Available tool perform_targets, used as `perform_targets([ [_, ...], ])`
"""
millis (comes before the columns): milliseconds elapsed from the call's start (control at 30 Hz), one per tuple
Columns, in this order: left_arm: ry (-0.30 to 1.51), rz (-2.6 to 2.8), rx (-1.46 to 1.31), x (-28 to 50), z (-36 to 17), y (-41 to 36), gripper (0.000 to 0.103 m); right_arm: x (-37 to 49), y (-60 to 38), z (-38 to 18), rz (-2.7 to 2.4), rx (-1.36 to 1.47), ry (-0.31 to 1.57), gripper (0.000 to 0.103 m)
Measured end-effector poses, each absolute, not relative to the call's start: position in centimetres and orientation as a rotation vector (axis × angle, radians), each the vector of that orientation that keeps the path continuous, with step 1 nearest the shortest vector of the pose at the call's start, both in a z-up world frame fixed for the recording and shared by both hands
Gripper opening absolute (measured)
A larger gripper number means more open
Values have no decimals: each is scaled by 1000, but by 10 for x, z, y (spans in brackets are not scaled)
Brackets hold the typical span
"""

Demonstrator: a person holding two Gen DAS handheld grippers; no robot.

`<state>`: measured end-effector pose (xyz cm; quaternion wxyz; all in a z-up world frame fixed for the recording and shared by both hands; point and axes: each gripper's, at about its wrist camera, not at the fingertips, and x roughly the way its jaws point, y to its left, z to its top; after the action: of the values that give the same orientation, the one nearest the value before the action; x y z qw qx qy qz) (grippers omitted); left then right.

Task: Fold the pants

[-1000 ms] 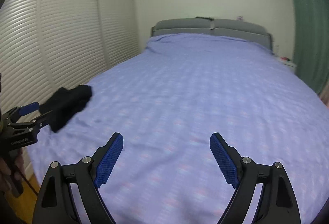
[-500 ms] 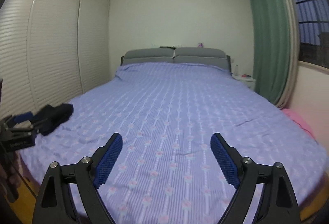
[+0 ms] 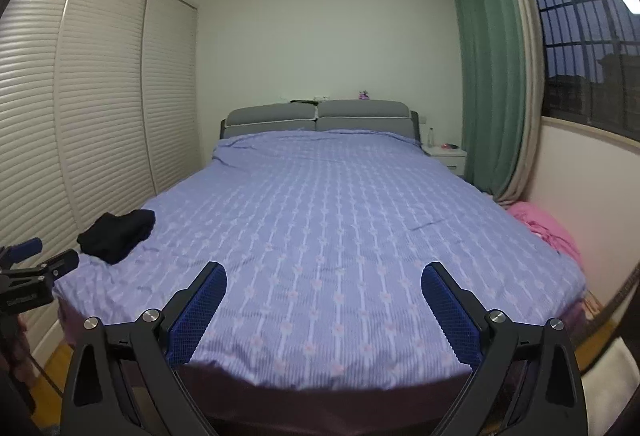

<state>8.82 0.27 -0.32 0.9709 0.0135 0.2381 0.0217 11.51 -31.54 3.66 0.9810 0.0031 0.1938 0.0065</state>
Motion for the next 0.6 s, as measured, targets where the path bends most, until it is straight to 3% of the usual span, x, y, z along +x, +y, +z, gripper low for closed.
perform_targets([
  [600, 460, 25, 5, 46, 17, 9, 103, 73, -301, 57, -34, -12, 353, 99],
])
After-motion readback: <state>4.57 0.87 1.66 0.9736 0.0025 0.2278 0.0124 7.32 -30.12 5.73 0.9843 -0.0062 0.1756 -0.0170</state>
